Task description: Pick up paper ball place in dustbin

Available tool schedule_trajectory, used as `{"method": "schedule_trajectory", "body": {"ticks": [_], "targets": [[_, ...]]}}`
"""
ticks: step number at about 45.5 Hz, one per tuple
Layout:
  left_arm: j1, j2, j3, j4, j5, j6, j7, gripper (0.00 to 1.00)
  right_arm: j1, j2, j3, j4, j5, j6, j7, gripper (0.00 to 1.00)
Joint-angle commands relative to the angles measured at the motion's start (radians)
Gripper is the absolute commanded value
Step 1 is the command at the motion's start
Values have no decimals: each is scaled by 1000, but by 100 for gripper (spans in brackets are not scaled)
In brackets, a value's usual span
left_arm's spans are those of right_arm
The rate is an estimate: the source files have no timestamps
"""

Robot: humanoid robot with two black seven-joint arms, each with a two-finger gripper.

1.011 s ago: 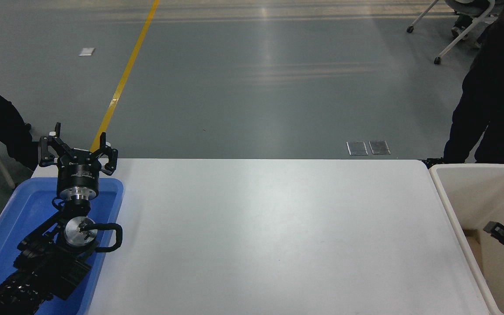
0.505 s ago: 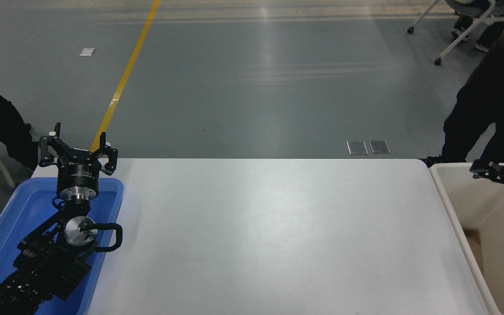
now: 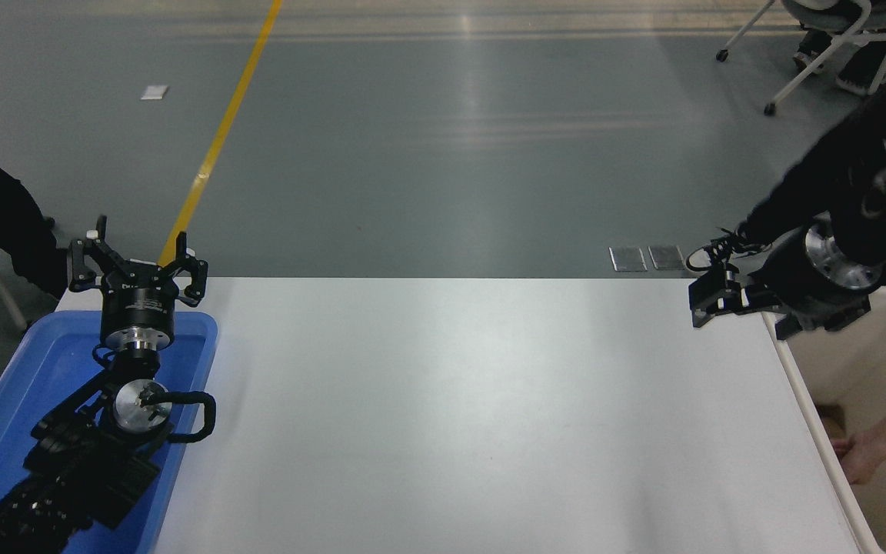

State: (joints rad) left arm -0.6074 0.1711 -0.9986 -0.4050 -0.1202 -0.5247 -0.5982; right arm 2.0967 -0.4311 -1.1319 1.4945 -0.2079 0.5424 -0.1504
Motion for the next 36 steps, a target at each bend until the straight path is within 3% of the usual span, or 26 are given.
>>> {"method": "schedule_trajectory", "body": {"ticks": [1, 8, 17, 36], "targets": [[0, -1, 0, 0, 1, 0, 0, 99, 89, 97, -8, 78, 10, 22, 2, 100], [0, -1, 0, 0, -1, 0, 0, 99, 140, 103, -5, 121, 24, 39, 3, 100], [0, -1, 0, 0, -1, 0, 0, 99, 215, 132, 0, 164, 169, 88, 3, 100], [0, -1, 0, 0, -3, 0, -2, 99, 266, 163, -11, 168, 211, 90, 3, 100]]}}
